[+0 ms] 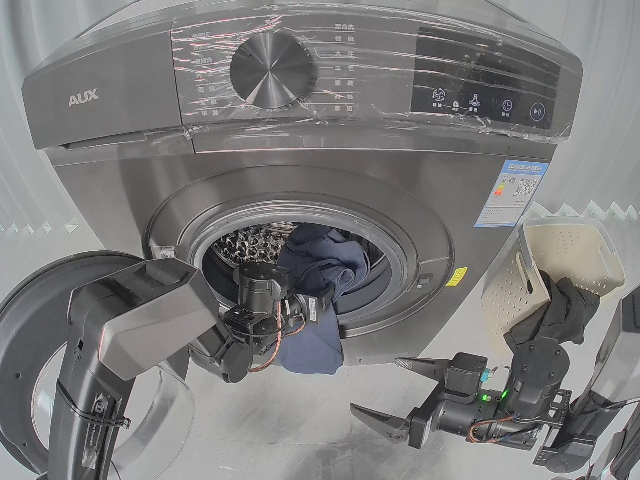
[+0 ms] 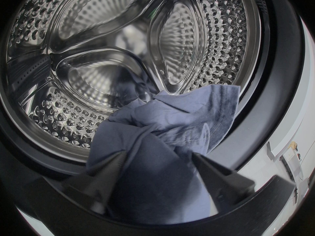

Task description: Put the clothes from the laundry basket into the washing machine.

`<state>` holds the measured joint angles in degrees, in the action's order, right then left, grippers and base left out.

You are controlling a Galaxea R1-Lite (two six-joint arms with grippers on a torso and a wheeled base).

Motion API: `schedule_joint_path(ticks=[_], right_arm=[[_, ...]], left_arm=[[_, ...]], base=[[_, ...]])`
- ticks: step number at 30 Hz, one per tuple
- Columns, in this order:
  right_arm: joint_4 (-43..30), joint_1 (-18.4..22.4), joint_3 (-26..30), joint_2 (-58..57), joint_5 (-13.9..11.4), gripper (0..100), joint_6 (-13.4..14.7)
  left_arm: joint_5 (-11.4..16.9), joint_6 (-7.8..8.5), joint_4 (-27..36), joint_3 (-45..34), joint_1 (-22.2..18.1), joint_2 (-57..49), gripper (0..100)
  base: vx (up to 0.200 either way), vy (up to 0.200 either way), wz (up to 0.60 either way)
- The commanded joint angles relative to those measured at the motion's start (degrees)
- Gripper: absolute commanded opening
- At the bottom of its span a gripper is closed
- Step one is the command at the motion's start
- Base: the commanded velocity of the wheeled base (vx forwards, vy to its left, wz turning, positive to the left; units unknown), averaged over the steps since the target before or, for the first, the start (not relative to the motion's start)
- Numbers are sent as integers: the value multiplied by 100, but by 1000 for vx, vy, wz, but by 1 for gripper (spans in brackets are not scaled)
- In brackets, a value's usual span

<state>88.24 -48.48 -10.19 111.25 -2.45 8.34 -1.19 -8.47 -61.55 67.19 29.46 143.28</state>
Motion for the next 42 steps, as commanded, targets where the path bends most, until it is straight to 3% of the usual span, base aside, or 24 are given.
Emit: schedule_joint_path(ticks=[1,8,17,24,29,30,34,42], right_arm=[[1,-3,-27,11,-1,100,1],[1,-3,-36,11,-1,100,1],[1,-3,-79,11,-1,100,1],[1,-3,-106,11,-1,100,-8],[1,-3,-106,11,-1,100,1],[1,-3,-106,11,-1,100,1],[1,-3,-106,11,-1,100,1],[1,-3,-97,46,-1,100,1]], left_arm=[[23,-5,38,31,15,157,0],[40,-58,20,285,7,113,0],[-469,-111,-147,1771,-248,192,0],[-645,-216,-261,2324,-380,341,0],[-645,-225,-314,2263,-389,341,0],[-645,-243,-314,2219,-371,333,100],[-619,-313,-305,1920,-327,271,100],[-206,-278,-32,347,-99,-274,100]], base=[[0,0,0],[0,0,0],[0,0,0],[0,0,0],[0,0,0],[0,0,0],[0,0,0],[0,0,0]])
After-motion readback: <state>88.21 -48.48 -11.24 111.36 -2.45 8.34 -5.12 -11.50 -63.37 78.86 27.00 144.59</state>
